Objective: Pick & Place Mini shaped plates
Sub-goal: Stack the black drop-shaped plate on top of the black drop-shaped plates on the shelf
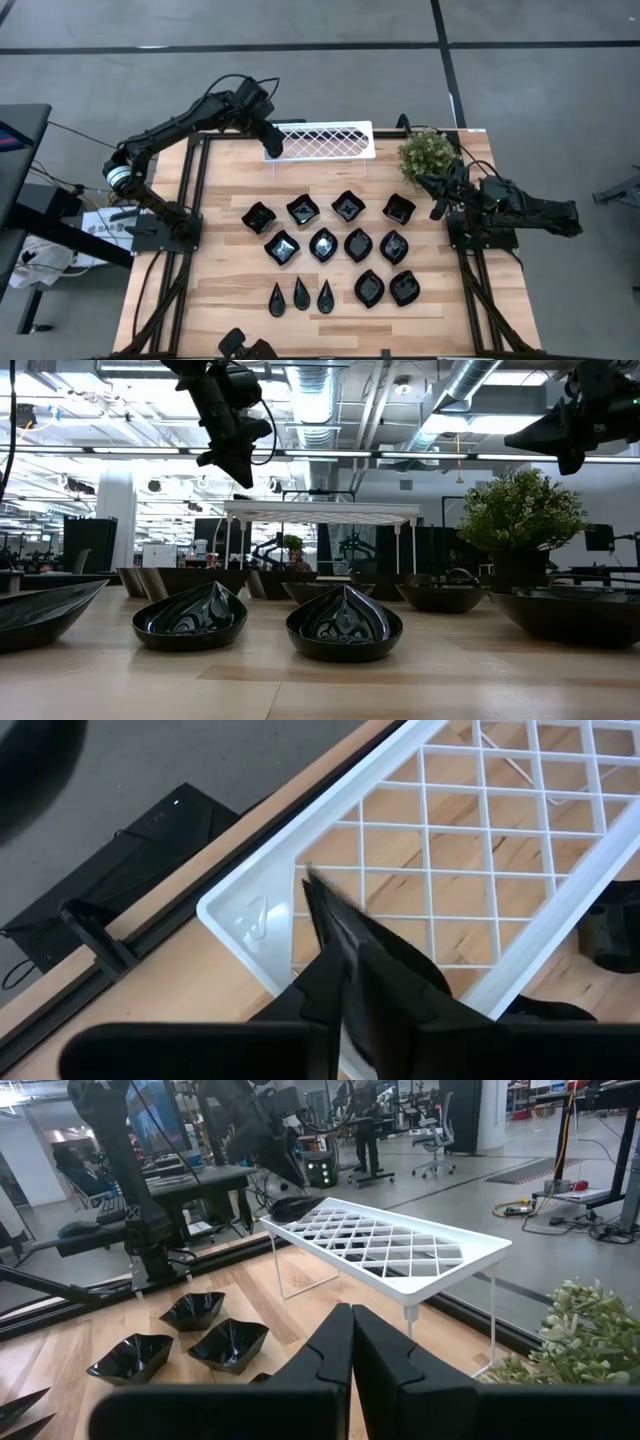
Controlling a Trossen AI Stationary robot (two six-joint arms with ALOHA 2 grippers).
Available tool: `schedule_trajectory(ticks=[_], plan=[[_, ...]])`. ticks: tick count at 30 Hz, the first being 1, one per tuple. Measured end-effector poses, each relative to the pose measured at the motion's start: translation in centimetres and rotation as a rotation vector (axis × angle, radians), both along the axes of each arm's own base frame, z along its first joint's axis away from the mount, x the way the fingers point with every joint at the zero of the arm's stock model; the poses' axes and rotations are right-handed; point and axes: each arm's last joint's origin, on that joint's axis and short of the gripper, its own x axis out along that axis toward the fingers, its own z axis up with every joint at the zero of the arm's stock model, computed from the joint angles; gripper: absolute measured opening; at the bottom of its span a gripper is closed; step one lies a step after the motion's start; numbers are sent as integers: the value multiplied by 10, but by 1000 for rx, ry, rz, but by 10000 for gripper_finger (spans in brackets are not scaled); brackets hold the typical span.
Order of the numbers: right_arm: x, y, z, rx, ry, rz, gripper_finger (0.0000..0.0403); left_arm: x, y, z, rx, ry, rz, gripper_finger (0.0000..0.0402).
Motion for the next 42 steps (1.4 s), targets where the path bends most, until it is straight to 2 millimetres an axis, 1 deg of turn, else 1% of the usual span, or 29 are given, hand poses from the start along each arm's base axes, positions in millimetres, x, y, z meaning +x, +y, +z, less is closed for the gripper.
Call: schedule_trajectory(ticks=[9,12,15,18,22,25,29,32,37,42], plan=[[0,0,0,0,0,0,1,0,0,2,5,-9,4,46],[0,0,0,0,0,0,1,-3,-4,9,2,-39,32,48],[0,0,0,0,0,0,1,-8,-16,23,-28,-81,46,49],[0,0,0,0,-1,0,1,-12,-37,40,-56,-115,30,49],[0,0,0,0,0,0,1,-11,-75,59,-59,-173,-23,50],[0,0,0,0,0,0,1,-13,-108,61,-94,-199,-58,50],[0,0,0,0,0,0,1,-17,-149,53,-182,-230,-32,54],[0,0,0,0,0,0,1,-19,-177,43,-257,-236,0,61],[0,0,0,0,0,0,1,-23,-219,17,-341,-187,70,82],[0,0,0,0,0,0,1,-30,-255,-9,-428,-142,166,114]])
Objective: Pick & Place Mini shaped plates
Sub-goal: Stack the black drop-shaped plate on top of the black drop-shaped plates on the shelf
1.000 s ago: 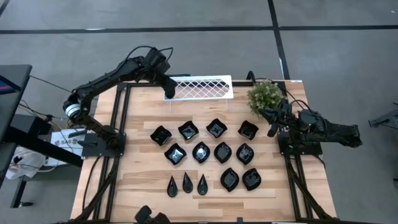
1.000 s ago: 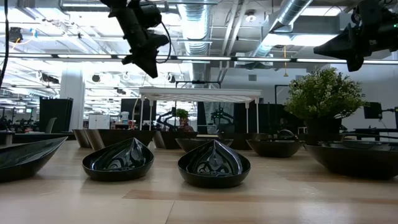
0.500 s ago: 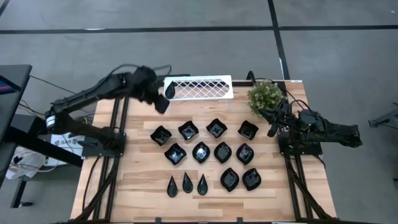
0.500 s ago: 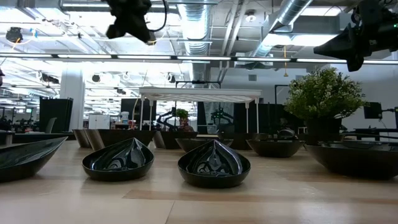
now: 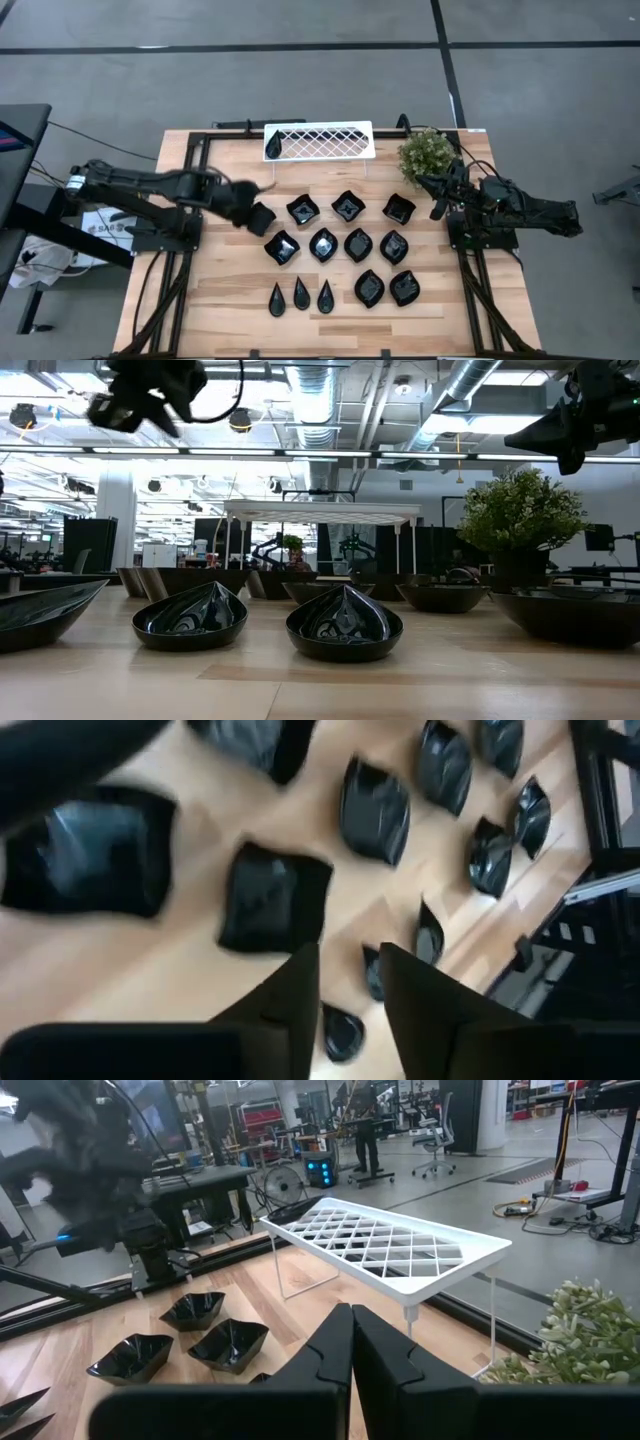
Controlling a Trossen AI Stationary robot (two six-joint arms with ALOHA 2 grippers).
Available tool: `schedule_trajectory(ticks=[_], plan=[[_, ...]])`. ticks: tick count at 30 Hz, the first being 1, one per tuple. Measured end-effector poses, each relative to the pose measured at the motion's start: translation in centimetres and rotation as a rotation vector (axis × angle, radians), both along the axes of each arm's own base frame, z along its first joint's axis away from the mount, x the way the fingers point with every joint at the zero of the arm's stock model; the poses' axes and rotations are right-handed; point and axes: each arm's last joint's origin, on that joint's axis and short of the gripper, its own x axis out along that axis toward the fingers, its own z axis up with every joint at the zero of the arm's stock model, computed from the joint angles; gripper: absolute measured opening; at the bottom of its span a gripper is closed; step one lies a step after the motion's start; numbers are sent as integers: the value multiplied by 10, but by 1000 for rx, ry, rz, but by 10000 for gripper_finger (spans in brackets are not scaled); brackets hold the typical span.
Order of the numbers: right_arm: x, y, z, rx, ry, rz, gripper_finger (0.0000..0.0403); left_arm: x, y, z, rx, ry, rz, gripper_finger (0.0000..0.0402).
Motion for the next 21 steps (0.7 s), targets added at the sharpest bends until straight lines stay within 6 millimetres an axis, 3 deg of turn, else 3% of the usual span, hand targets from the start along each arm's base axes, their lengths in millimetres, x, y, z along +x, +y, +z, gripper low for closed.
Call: schedule_trajectory(ticks=[9,21], plan=[[0,0,0,0,0,0,1,-13,-57,-32,-178,4,103,165],[0,0,-1,0,8,0,1,-23,-117,-82,-280,119,221,149]])
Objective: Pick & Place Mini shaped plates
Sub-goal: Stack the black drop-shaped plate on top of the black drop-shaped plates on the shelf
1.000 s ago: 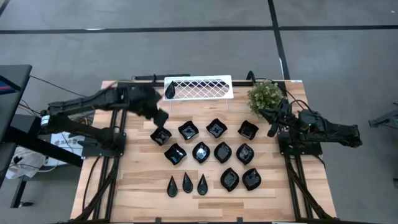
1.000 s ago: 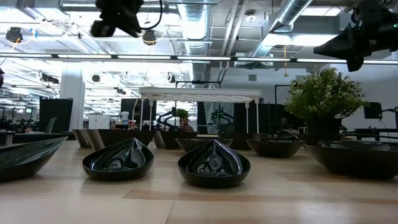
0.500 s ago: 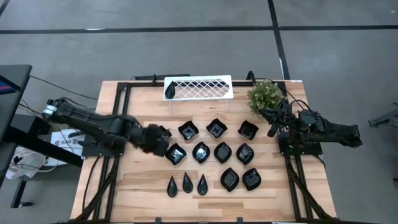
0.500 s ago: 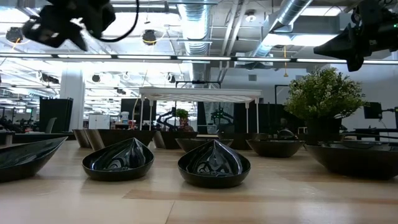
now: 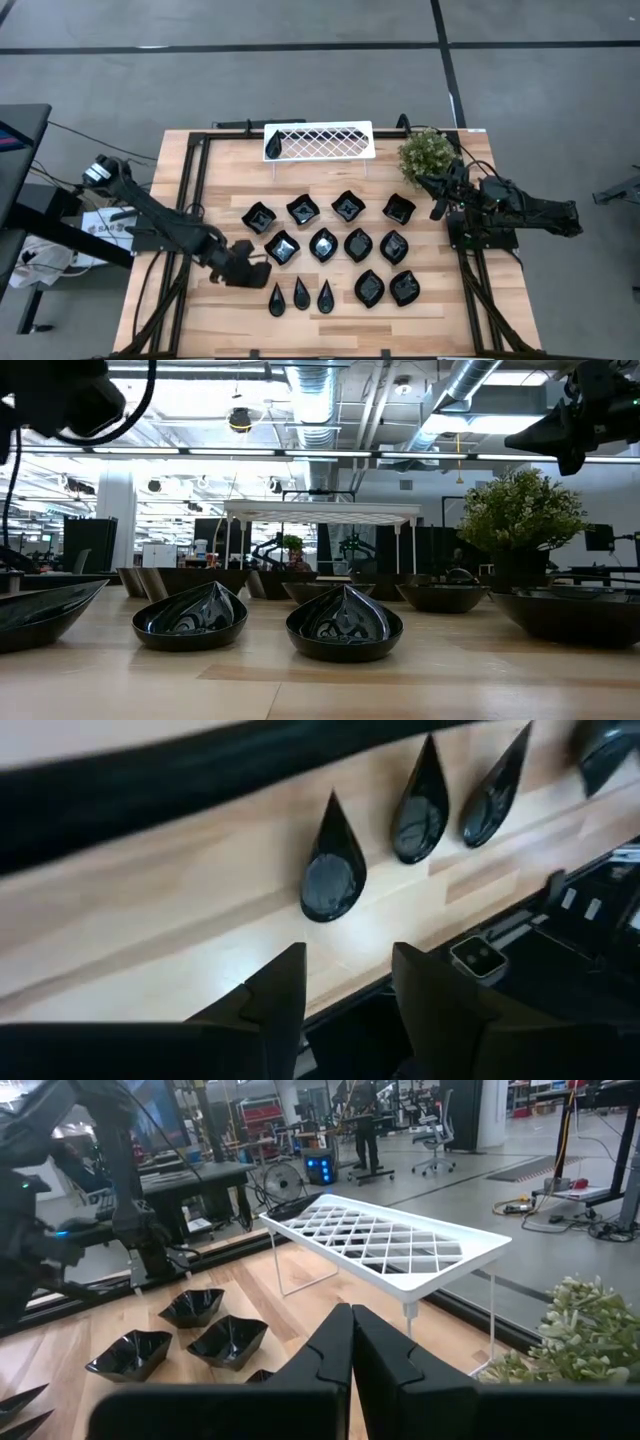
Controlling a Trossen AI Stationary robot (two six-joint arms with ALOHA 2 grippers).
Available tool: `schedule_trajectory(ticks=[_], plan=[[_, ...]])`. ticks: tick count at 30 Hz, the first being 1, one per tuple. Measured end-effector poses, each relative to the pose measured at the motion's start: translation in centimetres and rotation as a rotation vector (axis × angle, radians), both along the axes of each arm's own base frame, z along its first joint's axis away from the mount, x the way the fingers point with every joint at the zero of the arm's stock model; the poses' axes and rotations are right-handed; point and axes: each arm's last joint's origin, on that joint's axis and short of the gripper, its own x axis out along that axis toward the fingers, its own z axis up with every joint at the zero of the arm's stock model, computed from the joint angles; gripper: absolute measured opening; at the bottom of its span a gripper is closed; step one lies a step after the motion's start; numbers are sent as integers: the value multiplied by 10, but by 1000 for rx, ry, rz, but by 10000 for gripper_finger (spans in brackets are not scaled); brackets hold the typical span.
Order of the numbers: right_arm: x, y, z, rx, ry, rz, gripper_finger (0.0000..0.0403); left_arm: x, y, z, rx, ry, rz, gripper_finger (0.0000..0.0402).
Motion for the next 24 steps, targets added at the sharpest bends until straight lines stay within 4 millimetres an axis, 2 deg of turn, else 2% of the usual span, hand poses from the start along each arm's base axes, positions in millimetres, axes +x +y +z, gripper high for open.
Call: schedule_trajectory(ticks=[15,24], plan=[[0,0,0,0,0,0,1,12,-11,-43,65,75,21,144],[0,0,0,0,-1,0,1,23,-14,-59,69,50,-11,144]])
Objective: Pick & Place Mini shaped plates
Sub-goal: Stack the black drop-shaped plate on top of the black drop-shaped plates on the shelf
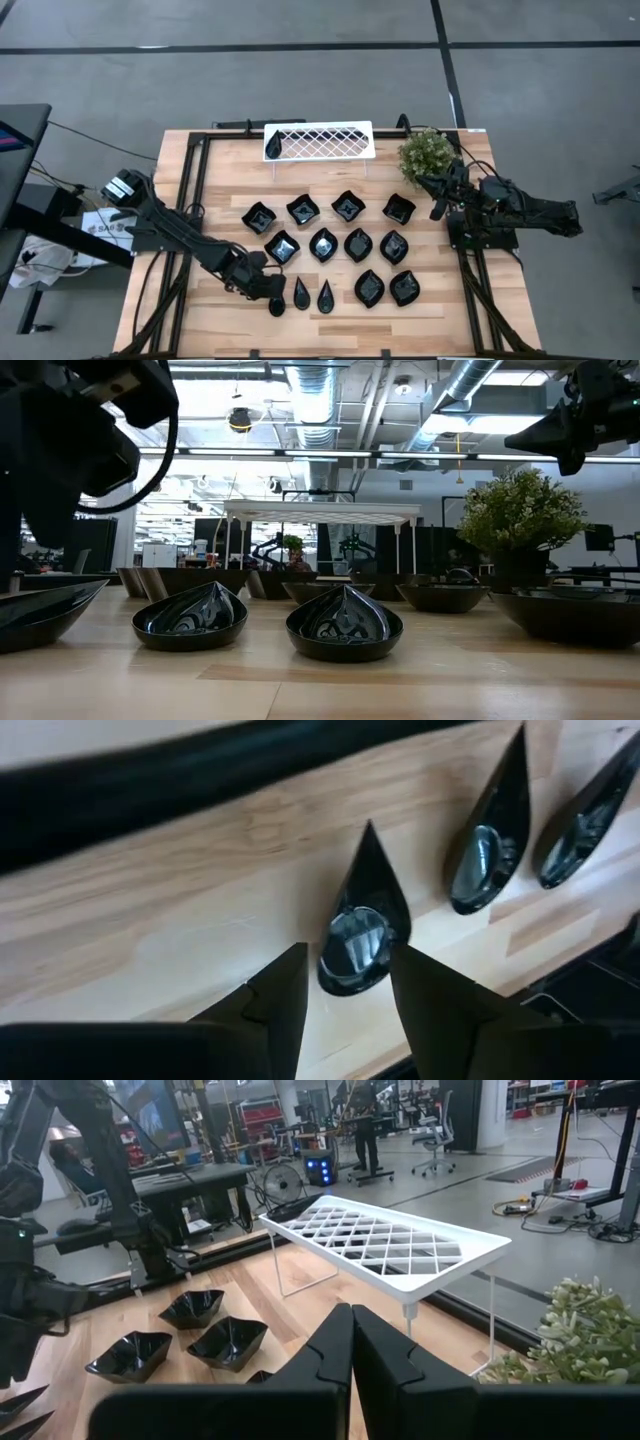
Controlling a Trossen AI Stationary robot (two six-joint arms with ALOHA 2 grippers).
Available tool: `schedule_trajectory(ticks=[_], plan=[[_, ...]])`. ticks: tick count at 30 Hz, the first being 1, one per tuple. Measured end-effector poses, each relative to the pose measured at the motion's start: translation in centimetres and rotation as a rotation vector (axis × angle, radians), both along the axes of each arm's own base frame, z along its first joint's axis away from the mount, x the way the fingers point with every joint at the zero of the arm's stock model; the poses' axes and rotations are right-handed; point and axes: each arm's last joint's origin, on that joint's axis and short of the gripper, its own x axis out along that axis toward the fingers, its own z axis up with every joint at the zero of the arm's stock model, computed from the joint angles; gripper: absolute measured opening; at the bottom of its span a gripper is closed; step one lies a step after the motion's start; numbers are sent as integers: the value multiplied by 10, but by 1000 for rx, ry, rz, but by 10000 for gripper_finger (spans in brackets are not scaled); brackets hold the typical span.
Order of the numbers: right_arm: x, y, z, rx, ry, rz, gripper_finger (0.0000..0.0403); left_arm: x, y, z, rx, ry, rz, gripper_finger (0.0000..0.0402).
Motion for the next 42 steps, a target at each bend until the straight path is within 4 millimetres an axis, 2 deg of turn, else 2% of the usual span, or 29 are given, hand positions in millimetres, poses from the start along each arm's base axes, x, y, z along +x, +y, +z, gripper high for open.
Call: schedule_trajectory(ticks=[14,22,28,42], plan=[[0,0,0,0,0,0,1,10,15,-4,27,5,-15,144],[0,0,0,0,0,0,1,2,14,-9,34,43,-30,144],[0,0,0,0,0,0,1,2,13,-9,23,42,-30,144],[0,0,0,0,0,0,1,8,11,-27,16,61,-28,144]])
